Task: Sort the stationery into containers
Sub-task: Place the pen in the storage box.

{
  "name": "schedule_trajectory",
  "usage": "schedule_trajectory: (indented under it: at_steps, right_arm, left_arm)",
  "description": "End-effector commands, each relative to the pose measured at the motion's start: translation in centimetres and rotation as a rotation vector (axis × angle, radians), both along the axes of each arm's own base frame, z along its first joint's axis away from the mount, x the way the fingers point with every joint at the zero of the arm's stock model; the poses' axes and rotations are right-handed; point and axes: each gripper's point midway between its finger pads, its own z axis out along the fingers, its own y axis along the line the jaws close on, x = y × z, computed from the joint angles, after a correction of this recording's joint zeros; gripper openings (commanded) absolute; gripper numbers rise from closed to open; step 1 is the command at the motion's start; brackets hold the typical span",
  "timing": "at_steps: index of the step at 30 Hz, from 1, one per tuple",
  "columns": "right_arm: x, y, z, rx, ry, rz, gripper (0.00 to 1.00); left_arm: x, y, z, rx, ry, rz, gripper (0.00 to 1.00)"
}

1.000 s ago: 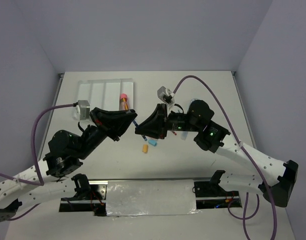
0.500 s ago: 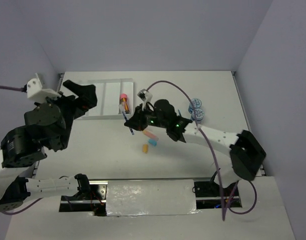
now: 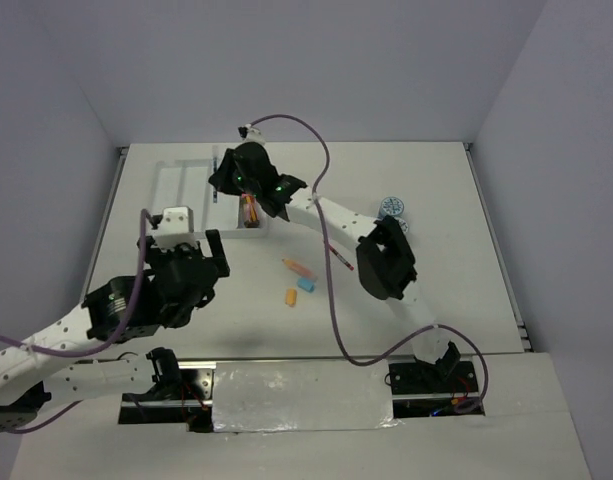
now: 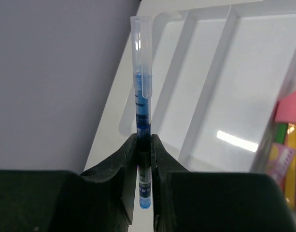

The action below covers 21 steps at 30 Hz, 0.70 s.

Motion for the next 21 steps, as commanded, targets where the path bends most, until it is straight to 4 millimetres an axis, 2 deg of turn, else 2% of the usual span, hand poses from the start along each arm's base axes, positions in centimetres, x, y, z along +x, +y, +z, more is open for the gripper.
schedule_trajectory:
  at_steps: [1, 2, 4, 8, 9, 10, 11, 13, 15, 16, 17, 18, 20, 21]
  right_arm:
    - [2.6, 0.7, -4.9, -0.097, 0.090, -0.060, 0.00]
    - [3.5, 1.1, -3.3, -0.065, 0.057, -0.075, 0.01]
    - [5.0, 1.1, -5.0, -0.041, 0.078, -0.095, 0.06]
    - [5.9, 1.2, -7.4, -0.015, 0.098, -0.057, 0.07]
    - [6.0, 1.4, -8.4, -0.025, 0.101, -0.046, 0.07]
    - [6.3, 1.6, -7.6, -0.013, 0.086, -0.036, 0.07]
    - [6.4, 1.6, -7.7, -0.016, 0.082, -0.026, 0.07]
    - [6.4, 1.6, -8.8, -0.027, 0.092, -0.014, 0.08]
    - [6.5, 1.3, -9.2, -0.021, 0.102, -0.023, 0.17]
    - [6.3, 1.2, -9.8, -0.025, 0.113, -0.025, 0.25]
    - [6.4, 1.1, -9.8, -0.025, 0.111, -0.026, 0.39]
    - [6.1, 1.4, -9.7, -0.018, 0.112, -0.009, 0.44]
    - [6.1, 1.7, -8.4, -0.003, 0.096, 0.010, 0.59]
    - [6.2, 1.9, -7.0, 0.004, 0.064, 0.025, 0.62]
  left_arm:
    - [-0.3, -1.3, 0.4, 0.018, 0.083, -0.045, 0.99]
    - [-0.6, -1.9, 0.9, 0.044, 0.106, -0.102, 0.99]
    - [-0.8, -1.5, 0.8, 0.085, 0.124, -0.109, 0.99]
    - [-1.0, 0.9, 1.6, 0.099, 0.053, -0.085, 0.99]
    - [-1.0, 0.7, 2.0, 0.058, 0.025, -0.093, 0.99]
    - [-1.3, 1.3, 2.5, 0.015, -0.005, -0.099, 0.99]
    - [-1.4, 1.5, 2.0, 0.016, -0.010, -0.106, 0.99]
    - [-1.7, 2.3, 2.4, -0.038, -0.034, -0.097, 0.99]
    - [-1.9, 3.2, 2.2, -0.071, -0.043, -0.058, 0.99]
    - [-2.1, 3.8, 2.1, -0.082, -0.048, -0.049, 0.99]
    - [-2.2, 3.9, 2.0, -0.093, -0.051, -0.046, 0.99]
    - [-2.2, 4.0, 2.0, -0.098, -0.051, -0.046, 0.99]
    - [-2.4, 4.2, 2.1, -0.111, -0.056, -0.047, 0.99]
    - [-2.4, 4.4, 2.0, -0.108, -0.054, -0.040, 0.99]
